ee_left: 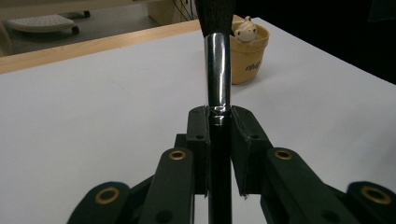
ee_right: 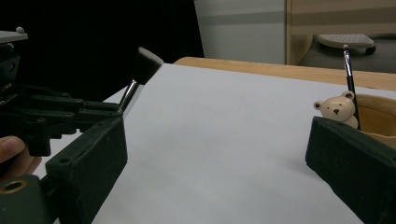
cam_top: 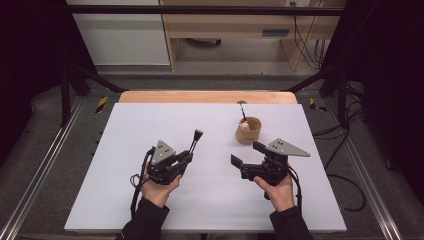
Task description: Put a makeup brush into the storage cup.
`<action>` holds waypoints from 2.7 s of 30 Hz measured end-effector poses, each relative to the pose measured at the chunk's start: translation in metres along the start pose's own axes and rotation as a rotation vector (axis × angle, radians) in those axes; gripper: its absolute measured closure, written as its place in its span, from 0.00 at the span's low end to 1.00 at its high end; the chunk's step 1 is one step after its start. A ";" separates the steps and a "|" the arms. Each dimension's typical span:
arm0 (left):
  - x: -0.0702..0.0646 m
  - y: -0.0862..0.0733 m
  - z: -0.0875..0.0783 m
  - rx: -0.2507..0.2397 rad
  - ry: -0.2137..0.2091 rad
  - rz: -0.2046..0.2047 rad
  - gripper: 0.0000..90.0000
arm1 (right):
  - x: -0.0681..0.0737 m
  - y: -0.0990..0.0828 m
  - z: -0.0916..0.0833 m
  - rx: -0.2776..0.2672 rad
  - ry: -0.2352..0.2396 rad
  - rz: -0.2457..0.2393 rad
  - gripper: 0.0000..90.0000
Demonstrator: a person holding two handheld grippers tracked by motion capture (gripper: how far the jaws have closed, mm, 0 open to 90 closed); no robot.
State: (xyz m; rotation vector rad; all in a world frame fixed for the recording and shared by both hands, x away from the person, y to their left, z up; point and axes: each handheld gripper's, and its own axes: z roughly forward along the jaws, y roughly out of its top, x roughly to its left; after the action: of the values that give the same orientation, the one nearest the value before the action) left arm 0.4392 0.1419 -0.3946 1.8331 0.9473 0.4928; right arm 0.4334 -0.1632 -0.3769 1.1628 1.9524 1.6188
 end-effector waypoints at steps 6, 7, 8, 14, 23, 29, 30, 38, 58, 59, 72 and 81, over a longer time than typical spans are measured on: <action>-0.005 -0.002 0.002 -0.005 -0.002 0.001 0.87 | 0.003 -0.001 0.004 -0.001 0.014 0.010 0.07; -0.006 -0.002 0.002 -0.008 -0.003 -0.001 0.87 | 0.004 -0.001 0.005 -0.001 0.015 0.009 0.07; -0.007 -0.002 0.002 -0.008 -0.004 0.001 0.87 | 0.005 -0.001 0.006 -0.001 0.018 0.010 0.07; -0.014 -0.003 0.003 -0.016 -0.006 0.008 0.87 | 0.009 -0.002 0.011 0.000 0.031 0.019 0.07; -0.022 -0.005 0.007 -0.024 -0.013 0.011 0.87 | 0.013 -0.002 0.016 0.001 0.049 0.030 0.08; -0.027 -0.005 0.010 -0.026 -0.022 0.009 0.87 | 0.014 -0.002 0.019 0.003 0.058 0.048 0.09; -0.027 -0.005 0.010 -0.026 -0.024 0.010 0.87 | 0.014 -0.002 0.020 0.005 0.059 0.051 0.09; -0.034 -0.005 0.013 -0.027 -0.029 0.012 0.87 | 0.015 -0.003 0.023 0.003 0.069 0.064 0.11; -0.049 -0.003 0.017 -0.049 -0.036 0.025 0.87 | 0.021 -0.007 0.034 0.024 0.089 0.113 0.17; -0.050 -0.003 0.017 -0.050 -0.038 0.023 0.87 | 0.022 -0.007 0.034 0.026 0.093 0.122 0.17; -0.056 -0.003 0.019 -0.057 -0.041 0.018 0.87 | 0.023 -0.011 0.039 0.036 0.104 0.171 0.25; -0.060 -0.003 0.020 -0.062 -0.042 0.014 0.87 | 0.023 -0.012 0.041 0.034 0.125 0.202 0.32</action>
State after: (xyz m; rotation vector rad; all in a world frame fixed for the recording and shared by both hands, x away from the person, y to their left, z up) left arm 0.4150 0.0839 -0.4012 1.7884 0.8820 0.4849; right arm 0.4443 -0.1191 -0.3945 1.3400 2.0005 1.8055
